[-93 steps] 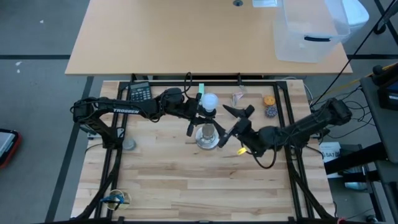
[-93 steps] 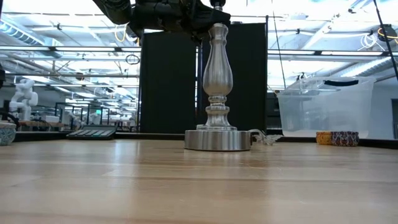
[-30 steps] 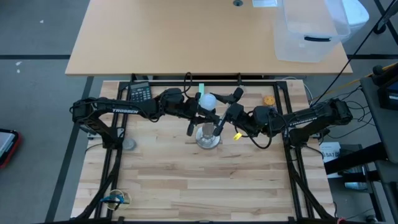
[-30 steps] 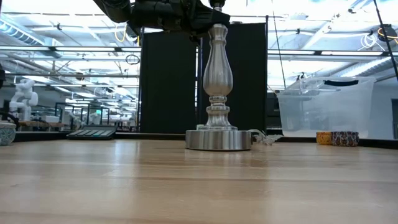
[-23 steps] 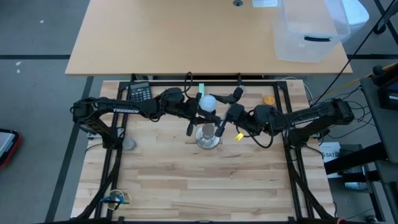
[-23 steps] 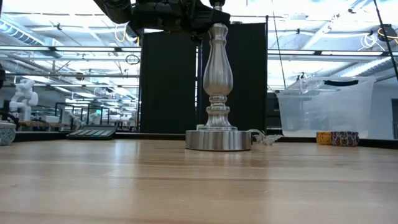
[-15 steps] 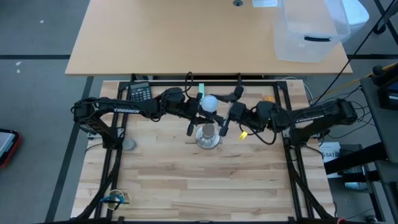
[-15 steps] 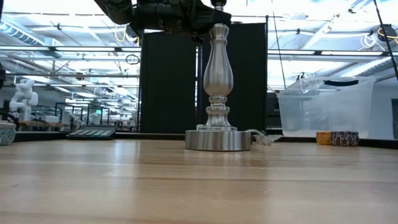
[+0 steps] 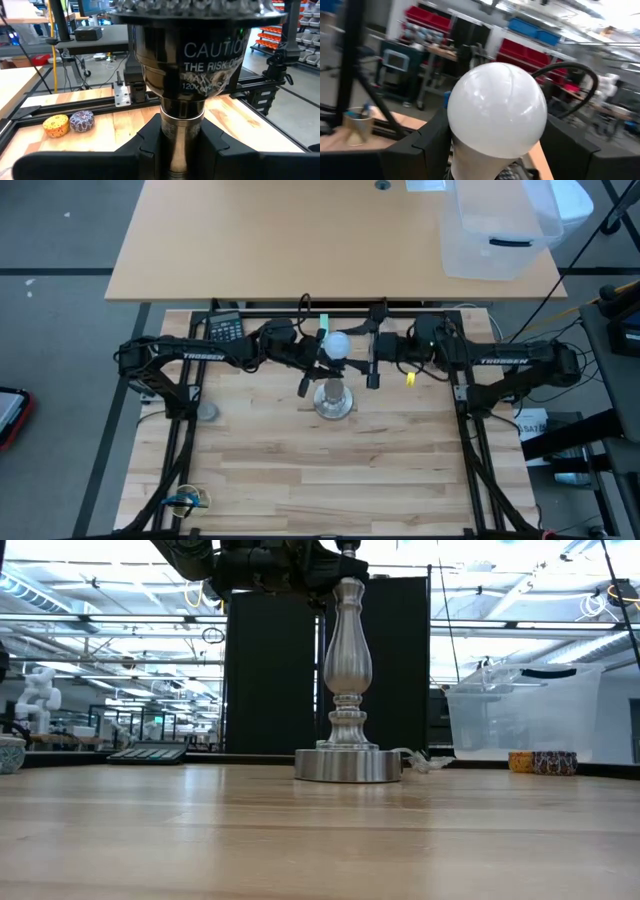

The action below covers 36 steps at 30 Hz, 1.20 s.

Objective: Screw lightbulb
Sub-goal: Remove the white lightbulb from the desk lamp

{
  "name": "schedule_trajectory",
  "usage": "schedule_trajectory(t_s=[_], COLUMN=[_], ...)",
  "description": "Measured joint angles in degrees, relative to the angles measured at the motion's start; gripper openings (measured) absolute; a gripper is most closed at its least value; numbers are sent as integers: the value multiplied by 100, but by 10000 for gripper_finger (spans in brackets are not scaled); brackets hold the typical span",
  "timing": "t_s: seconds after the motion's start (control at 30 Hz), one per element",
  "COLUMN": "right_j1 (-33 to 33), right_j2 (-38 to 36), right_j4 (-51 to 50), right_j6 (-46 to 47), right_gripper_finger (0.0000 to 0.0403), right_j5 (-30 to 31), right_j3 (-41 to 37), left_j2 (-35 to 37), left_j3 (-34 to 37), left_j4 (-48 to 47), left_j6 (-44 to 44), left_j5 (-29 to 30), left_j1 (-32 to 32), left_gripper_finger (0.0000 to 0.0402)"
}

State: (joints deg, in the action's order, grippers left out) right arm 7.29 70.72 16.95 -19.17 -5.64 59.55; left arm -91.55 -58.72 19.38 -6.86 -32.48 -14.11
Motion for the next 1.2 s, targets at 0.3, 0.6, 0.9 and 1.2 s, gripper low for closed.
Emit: schedule_trajectory(t_s=[0.3, 0.6, 0.9, 1.2], right_j1=[770, 1160, 1250, 1029], right_j2=[17, 96, 112, -515], right_j4=[144, 584, 731, 956], right_j6=[398, 563, 924, 1030], right_gripper_finger=[248, 219, 191, 239], right_j5=[-1764, -2891, -2927, -2878], right_j3=[-9, -24, -22, -13], left_j2=[-2, -2, -2, 0], left_j3=[-7, 11, 11, 11], left_j4=[34, -95, -138, -152], left_j6=[11, -60, -6, -6], left_j5=[-96, -699, -685, -643], left_j1=[0, 11, -24, -24], left_gripper_finger=[72, 72, 72, 72])
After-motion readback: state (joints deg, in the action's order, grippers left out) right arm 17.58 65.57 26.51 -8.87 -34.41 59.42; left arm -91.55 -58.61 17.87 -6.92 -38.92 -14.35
